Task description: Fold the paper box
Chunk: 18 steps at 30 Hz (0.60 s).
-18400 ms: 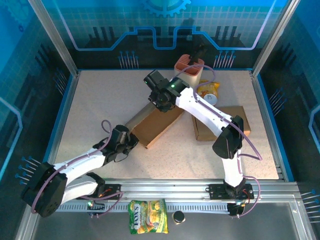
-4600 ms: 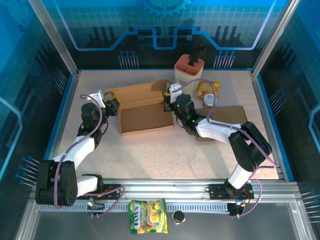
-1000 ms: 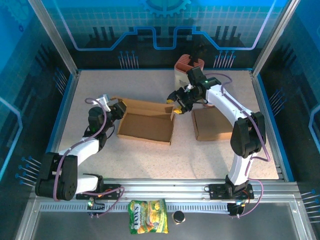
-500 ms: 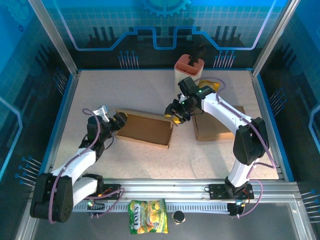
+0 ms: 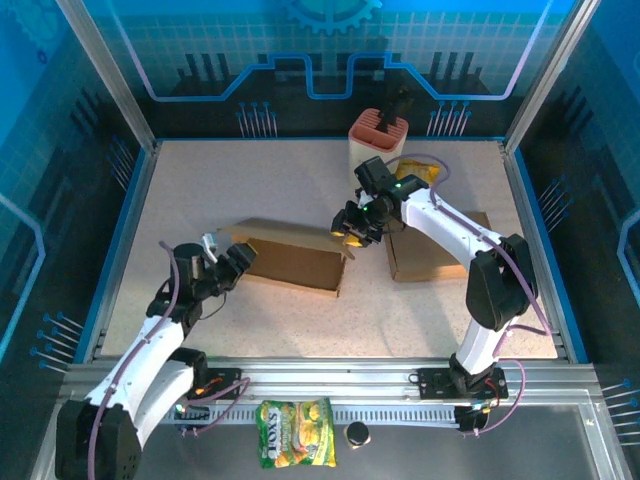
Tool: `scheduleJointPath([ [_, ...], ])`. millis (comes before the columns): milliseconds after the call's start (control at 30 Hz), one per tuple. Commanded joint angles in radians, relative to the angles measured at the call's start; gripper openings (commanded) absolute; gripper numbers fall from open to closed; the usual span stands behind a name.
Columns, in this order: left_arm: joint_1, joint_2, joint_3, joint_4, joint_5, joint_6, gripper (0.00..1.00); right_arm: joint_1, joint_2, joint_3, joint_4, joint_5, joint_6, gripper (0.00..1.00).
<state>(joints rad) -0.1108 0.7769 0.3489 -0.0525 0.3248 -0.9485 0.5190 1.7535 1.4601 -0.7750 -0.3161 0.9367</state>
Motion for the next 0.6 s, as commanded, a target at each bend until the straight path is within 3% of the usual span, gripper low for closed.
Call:
scheduleJointPath([
  [0, -0.022, -0.063, 0.065, -0.212, 0.110, -0.068, 0.67, 0.013, 0.010, -0.005, 0.004, 0.028, -0.022, 0.41],
  [133, -0.098, -0.059, 0.191, -0.372, 0.206, -0.125, 0.61, 0.013, 0.013, 0.000, 0.001, 0.035, -0.025, 0.41],
  [333, -0.213, 0.018, 0.609, -0.631, 0.149, -0.152, 0.60, 0.015, 0.013, -0.007, 0.000, 0.037, -0.029, 0.41],
  [433, -0.217, 0.146, 0.925, -0.793, 0.114, -0.026, 0.58, 0.014, 0.014, -0.012, 0.000, 0.042, -0.033, 0.42],
  [567, -0.215, 0.397, 1.363, -1.054, 0.033, 0.251, 0.59, 0.014, 0.011, -0.017, -0.003, 0.048, -0.038, 0.43],
])
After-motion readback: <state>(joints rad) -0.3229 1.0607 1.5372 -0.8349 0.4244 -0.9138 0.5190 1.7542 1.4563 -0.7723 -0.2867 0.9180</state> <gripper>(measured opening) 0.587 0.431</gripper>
